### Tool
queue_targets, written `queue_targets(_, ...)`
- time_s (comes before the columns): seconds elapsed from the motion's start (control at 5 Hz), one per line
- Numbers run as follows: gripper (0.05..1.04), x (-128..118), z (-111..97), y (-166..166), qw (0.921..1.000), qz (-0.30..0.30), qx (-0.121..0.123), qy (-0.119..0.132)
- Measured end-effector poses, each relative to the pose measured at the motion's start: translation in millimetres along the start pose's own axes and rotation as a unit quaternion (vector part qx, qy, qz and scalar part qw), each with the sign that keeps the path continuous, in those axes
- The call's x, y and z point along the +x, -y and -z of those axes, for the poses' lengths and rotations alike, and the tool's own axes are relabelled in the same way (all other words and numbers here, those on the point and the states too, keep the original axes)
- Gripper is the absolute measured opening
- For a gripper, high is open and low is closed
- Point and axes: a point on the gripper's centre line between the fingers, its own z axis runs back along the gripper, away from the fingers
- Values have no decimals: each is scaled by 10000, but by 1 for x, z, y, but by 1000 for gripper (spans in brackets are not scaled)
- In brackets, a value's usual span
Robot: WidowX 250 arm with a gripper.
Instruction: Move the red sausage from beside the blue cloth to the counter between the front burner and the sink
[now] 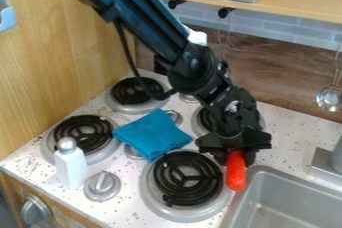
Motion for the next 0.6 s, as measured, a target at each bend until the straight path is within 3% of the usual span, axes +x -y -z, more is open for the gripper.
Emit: queue_targets(0.6, 552, 7, 25, 0, 9998, 66, 141, 140)
